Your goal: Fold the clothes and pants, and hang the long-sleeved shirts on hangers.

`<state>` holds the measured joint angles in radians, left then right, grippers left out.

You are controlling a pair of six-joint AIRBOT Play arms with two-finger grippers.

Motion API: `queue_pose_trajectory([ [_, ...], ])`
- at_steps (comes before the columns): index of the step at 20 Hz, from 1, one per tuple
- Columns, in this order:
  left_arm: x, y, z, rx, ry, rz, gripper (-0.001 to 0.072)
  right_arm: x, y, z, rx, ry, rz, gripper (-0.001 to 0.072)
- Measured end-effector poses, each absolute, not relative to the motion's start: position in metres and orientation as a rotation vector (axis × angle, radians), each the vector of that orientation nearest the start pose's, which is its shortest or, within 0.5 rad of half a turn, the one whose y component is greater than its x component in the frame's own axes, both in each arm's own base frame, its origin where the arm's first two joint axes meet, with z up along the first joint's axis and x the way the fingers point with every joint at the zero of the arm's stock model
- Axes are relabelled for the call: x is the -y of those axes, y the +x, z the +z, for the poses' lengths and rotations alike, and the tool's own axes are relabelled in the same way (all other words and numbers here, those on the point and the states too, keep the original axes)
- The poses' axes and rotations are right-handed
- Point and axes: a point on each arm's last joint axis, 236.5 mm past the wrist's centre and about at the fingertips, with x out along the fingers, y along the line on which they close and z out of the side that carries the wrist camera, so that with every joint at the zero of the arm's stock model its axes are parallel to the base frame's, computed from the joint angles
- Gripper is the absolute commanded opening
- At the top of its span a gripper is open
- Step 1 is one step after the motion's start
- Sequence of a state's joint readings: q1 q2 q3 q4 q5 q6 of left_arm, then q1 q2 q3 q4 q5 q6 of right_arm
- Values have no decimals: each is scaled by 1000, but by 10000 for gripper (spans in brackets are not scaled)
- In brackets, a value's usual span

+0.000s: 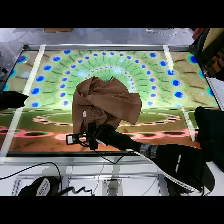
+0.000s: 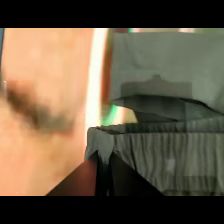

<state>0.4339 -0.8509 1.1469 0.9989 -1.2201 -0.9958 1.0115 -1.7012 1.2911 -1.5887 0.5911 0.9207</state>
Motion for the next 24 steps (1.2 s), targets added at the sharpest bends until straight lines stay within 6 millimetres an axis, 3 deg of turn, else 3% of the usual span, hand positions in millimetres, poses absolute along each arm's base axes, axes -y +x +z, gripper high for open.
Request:
queue_pose_trajectory([
  [3,-26,343,185,-730,-68,-228,14,-418,322,-37,-666,-851,1030,22],
  [7,-24,344,163,-773,-104,-240,26,-352,389,42,-671,-532,771,23],
  [8,-20,342,149,-803,-123,-251,98,-332,403,61,-662,-464,715,23],
  [9,-14,339,133,-837,-143,-268,426,-316,413,77,-655,-400,672,23],
  [10,-6,335,115,-876,-165,-293,694,-301,420,89,-652,-348,635,23],
  [13,35,314,62,-1007,-184,-408,699,-276,431,103,-663,-252,577,23],
  [15,67,297,39,-1072,-139,-514,699,-269,434,106,-669,-219,560,23],
  [20,126,254,2,-1165,203,-747,699,-263,437,105,-679,-193,544,23],
  [24,161,238,-18,-1116,458,-851,699,-262,438,105,-681,-188,541,24],
])
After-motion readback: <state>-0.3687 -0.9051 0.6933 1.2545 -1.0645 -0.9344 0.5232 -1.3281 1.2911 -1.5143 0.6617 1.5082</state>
